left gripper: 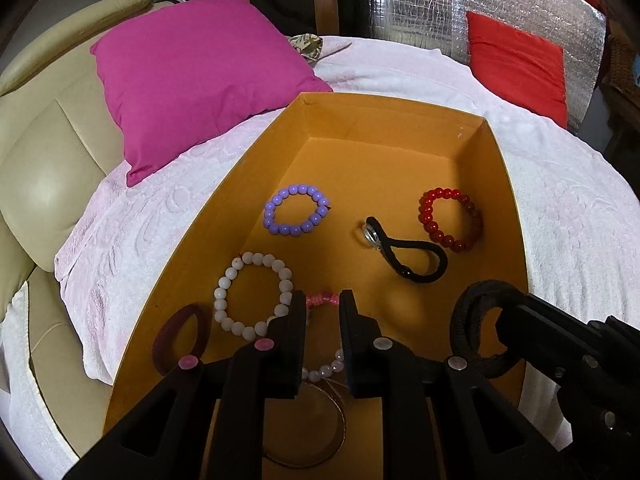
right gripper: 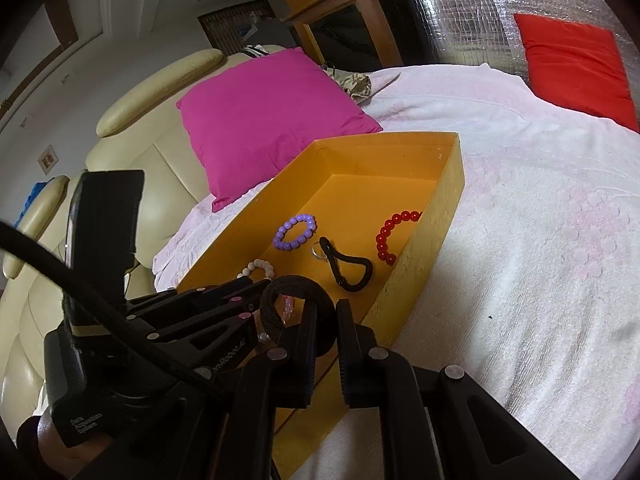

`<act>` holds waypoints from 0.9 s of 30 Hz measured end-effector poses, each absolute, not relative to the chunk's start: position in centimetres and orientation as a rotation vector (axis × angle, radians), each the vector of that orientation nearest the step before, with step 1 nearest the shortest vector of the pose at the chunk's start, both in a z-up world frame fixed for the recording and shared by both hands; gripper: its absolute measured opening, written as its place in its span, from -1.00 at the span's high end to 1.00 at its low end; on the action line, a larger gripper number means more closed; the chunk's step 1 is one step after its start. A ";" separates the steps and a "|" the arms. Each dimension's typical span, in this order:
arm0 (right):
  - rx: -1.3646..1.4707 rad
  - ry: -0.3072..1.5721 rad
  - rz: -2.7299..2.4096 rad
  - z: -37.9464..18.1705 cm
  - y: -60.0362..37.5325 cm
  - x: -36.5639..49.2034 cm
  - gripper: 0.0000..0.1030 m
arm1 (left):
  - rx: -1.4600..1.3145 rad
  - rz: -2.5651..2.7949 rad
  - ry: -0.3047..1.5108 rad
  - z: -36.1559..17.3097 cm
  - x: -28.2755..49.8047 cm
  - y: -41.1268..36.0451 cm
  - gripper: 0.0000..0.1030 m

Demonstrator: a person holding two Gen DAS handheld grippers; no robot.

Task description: Organize jewelry

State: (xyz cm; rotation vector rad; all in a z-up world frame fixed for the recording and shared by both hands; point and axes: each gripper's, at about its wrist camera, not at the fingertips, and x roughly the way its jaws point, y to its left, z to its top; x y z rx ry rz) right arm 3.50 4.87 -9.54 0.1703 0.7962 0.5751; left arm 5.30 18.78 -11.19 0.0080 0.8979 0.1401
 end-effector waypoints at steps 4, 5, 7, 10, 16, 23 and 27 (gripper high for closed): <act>0.171 0.798 0.582 -9.5 4.7 3.5 0.76 | 0.007 0.153 0.893 -11.2 5.3 19.0 0.20; 0.172 0.799 0.585 -9.5 4.7 3.5 0.75 | 0.006 0.158 0.887 -11.1 5.3 19.0 0.15; 0.176 0.801 0.588 -9.5 4.7 3.5 0.75 | 0.001 0.166 0.877 -10.9 5.2 19.3 0.09; 0.183 0.800 0.599 -9.4 4.5 3.4 0.71 | -0.016 0.178 0.869 -10.7 5.1 19.9 0.09; 0.212 0.782 0.668 -8.9 4.0 2.8 0.26 | -0.039 0.248 0.811 -9.7 4.7 21.5 -0.03; 0.282 0.744 0.669 -7.8 2.2 2.7 0.20 | -0.041 0.254 0.785 -9.4 4.5 21.4 -0.29; 0.292 0.763 0.609 -8.0 1.4 3.3 0.20 | -0.032 0.255 0.750 -8.7 4.4 20.9 -0.50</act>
